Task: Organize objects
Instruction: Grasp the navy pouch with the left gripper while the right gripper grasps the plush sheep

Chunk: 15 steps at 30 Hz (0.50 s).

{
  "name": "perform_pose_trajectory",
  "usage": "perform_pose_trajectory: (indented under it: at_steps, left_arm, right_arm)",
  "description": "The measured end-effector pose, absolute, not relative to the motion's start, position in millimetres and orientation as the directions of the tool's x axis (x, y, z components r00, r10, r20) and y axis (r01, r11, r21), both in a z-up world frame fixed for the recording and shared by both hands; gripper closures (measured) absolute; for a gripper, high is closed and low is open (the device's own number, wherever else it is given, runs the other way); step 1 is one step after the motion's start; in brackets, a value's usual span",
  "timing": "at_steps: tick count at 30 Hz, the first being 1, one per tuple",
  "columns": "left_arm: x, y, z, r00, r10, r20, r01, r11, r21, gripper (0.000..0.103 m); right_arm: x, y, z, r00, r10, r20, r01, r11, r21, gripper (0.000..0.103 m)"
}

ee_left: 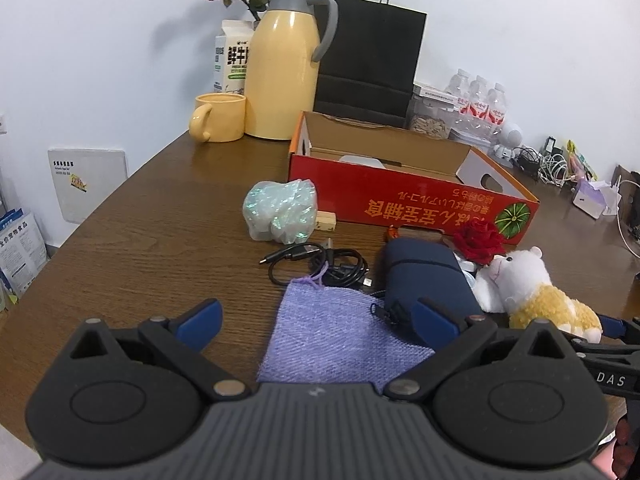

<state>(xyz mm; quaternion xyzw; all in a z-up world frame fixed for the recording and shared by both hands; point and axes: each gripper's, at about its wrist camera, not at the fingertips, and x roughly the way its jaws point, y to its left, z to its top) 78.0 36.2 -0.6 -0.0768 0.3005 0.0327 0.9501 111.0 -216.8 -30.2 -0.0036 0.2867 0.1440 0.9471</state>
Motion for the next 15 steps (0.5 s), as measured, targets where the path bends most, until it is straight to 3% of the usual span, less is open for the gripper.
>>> perform_pose_trajectory:
  at_steps: [8,15]
  left_arm:
    - [98.7,6.6,14.9,0.826,-0.023,-0.564,-0.028,0.996,-0.083,0.000]
    - [134.6,-27.5,8.7,0.785,-0.060,-0.617,0.042,0.998,-0.044,0.000]
  right_arm:
    - [105.8,-227.4,-26.4,0.806,0.312,-0.503,-0.326,0.943,0.064,0.017]
    - [102.1,-237.9,-20.9,0.814,0.340,-0.471,-0.357,0.933,0.058,0.018]
